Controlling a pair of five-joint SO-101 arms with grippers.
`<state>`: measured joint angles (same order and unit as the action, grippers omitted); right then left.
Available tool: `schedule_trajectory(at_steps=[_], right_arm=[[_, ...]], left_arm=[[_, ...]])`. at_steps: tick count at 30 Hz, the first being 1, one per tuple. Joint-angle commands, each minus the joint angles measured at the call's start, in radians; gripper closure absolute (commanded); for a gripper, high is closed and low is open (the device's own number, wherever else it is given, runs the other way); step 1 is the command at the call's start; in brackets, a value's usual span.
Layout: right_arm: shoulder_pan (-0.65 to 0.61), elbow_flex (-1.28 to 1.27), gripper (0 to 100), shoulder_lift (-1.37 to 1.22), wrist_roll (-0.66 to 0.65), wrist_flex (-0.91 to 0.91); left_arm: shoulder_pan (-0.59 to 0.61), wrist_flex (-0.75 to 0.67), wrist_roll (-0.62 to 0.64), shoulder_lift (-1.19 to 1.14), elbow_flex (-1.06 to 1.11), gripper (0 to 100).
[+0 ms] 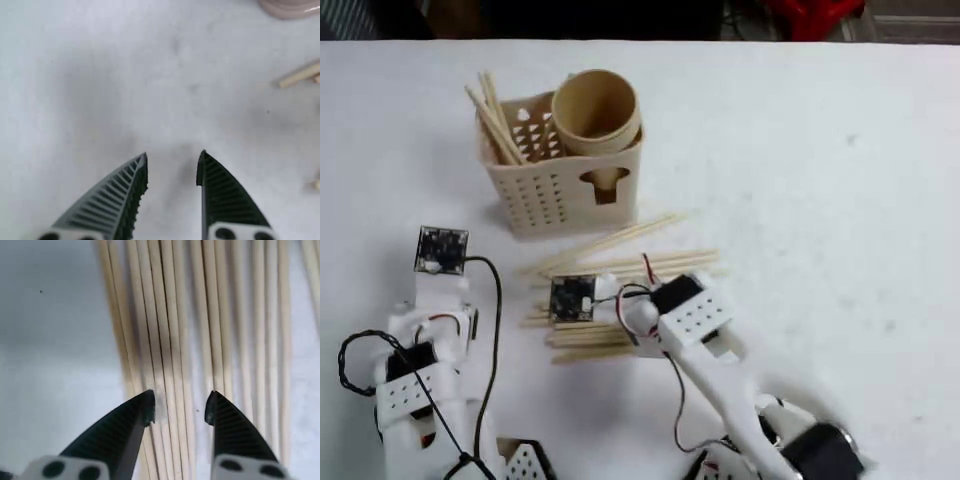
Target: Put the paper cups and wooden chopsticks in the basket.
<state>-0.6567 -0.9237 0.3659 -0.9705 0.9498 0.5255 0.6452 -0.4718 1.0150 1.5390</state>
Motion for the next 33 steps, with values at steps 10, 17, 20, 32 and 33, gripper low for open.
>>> schedule_trajectory(at_steps=[10,17,20,32,33], right_arm=[[0.016,0.054,91.4,-0.196,0.048,-0.122],[0.053,0.109,96.4,-0.176,0.112,-0.102],[0.051,0.146,96.7,-0.14,0.115,-0.038],[0.045,0.239,96.8,0.137,0.235,0.099],[0.045,0.259,96.8,0.166,0.264,0.099]], left_arm=[[0.007,-0.017,0.009,0.019,-0.005,83],[0.007,-0.017,0.009,0.019,-0.005,83],[0.007,-0.017,0.009,0.019,-0.005,83],[0.007,-0.017,0.009,0.019,-0.005,83],[0.007,-0.017,0.009,0.019,-0.005,83]])
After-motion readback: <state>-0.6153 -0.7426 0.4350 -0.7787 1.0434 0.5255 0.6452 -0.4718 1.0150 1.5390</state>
